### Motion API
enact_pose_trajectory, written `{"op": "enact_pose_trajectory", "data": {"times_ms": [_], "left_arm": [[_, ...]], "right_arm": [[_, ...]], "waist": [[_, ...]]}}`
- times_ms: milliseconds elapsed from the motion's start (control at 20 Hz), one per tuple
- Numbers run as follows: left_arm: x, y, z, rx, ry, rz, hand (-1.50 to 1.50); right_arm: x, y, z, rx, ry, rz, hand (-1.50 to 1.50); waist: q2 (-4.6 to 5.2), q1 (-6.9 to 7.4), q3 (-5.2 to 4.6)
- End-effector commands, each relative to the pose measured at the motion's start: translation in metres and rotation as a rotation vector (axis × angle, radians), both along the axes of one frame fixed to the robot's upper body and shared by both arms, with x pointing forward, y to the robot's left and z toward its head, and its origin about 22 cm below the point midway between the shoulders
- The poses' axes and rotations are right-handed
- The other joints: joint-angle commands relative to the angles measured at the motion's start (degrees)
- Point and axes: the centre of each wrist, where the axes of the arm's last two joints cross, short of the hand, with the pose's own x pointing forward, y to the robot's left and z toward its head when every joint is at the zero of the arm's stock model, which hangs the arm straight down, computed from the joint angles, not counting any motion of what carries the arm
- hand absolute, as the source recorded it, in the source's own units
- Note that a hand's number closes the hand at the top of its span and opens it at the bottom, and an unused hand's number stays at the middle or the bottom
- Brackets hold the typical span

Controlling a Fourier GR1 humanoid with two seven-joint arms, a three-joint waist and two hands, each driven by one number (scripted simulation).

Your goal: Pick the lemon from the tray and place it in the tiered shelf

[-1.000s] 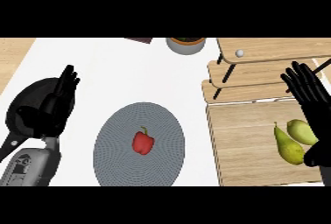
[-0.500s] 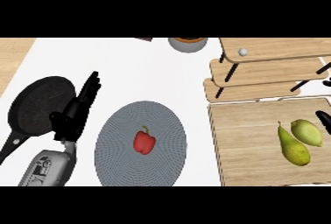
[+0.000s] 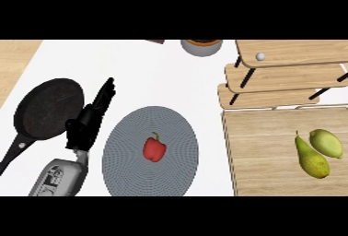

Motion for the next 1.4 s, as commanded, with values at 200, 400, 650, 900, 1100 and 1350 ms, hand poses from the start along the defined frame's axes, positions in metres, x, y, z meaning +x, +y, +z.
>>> {"op": "enact_pose_trajectory", "data": {"times_ms": [200, 400, 650, 900, 1100, 1350], "left_arm": [[0.003, 0.002, 0.006, 0.005, -0.001, -0.001, 0.00], [-0.008, 0.004, 0.006, 0.021, 0.013, 0.009, 0.00], [-0.004, -0.008, 0.000, 0.009, 0.010, 0.036, 0.00], [-0.009, -0.012, -0.005, 0.004, 0.021, 0.011, 0.00], [-0.004, 0.004, -0.004, 0.015, -0.007, 0.027, 0.00], [-0.004, 0.000, -0.003, 0.008, 0.020, 0.039, 0.00]], "right_arm": [[-0.019, -0.041, 0.041, -0.260, -0.095, 0.213, -1.50], [-0.035, -0.062, 0.066, -0.405, -0.034, 0.214, -1.50], [-0.025, -0.044, 0.089, -0.749, 0.011, 0.249, -1.50], [-0.047, -0.057, 0.080, -0.995, 0.045, 0.187, -1.50], [-0.058, -0.057, 0.054, -1.049, 0.042, 0.159, -1.50], [-0.051, -0.052, 0.051, -1.014, 0.023, 0.152, -1.50]], "waist": [[-0.58, -1.12, -0.20], [-0.99, -1.17, -0.23], [-0.93, -1.65, -0.38], [-1.05, -2.01, -0.49], [-1.09, -2.16, -0.56], [-1.13, -2.02, -0.58]]}}
